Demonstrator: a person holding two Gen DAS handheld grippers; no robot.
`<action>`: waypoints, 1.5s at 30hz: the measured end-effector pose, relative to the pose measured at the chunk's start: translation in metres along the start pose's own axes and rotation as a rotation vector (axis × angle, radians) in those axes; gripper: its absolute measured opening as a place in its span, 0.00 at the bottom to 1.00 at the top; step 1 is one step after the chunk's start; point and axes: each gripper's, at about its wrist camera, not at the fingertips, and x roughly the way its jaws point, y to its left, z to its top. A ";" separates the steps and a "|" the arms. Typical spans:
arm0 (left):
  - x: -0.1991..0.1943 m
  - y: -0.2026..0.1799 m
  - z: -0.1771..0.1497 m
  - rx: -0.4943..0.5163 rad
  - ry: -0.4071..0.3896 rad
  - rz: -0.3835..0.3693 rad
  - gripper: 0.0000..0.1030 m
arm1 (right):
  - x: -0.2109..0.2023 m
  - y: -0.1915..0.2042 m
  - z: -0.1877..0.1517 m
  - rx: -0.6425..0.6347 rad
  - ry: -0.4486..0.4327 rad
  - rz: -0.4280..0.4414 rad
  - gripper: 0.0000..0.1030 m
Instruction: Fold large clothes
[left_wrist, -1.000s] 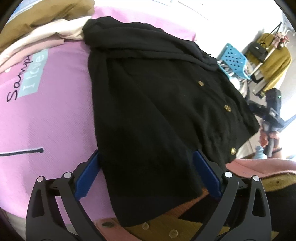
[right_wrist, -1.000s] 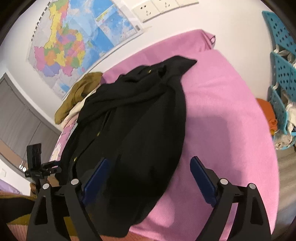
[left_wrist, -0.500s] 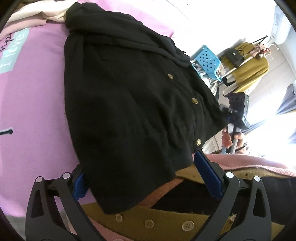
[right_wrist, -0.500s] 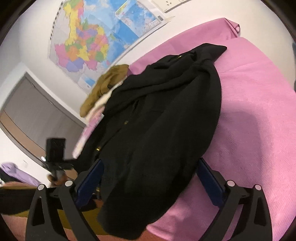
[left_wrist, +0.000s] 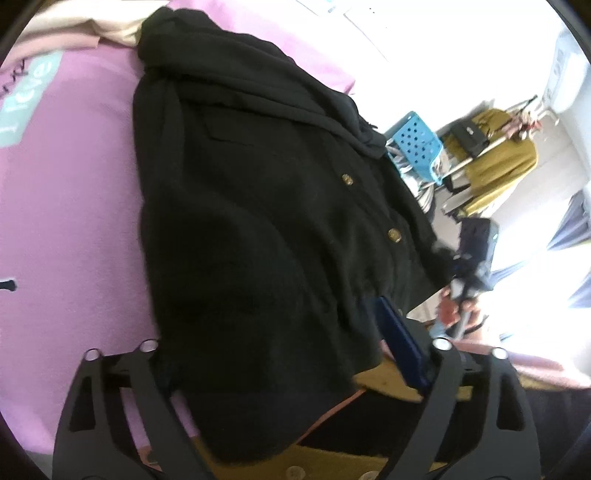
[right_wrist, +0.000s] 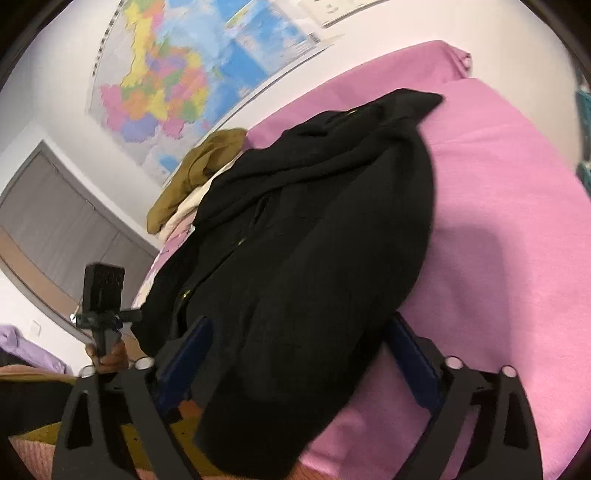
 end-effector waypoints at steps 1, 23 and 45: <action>0.002 0.000 0.003 -0.018 -0.011 0.003 0.85 | 0.005 0.000 0.001 0.005 0.010 0.009 0.55; -0.067 -0.003 -0.011 -0.043 -0.115 -0.027 0.05 | -0.023 0.014 -0.008 0.109 -0.031 0.122 0.59; 0.005 0.007 -0.010 -0.053 0.044 -0.068 0.59 | -0.003 0.006 -0.025 0.130 0.039 0.082 0.91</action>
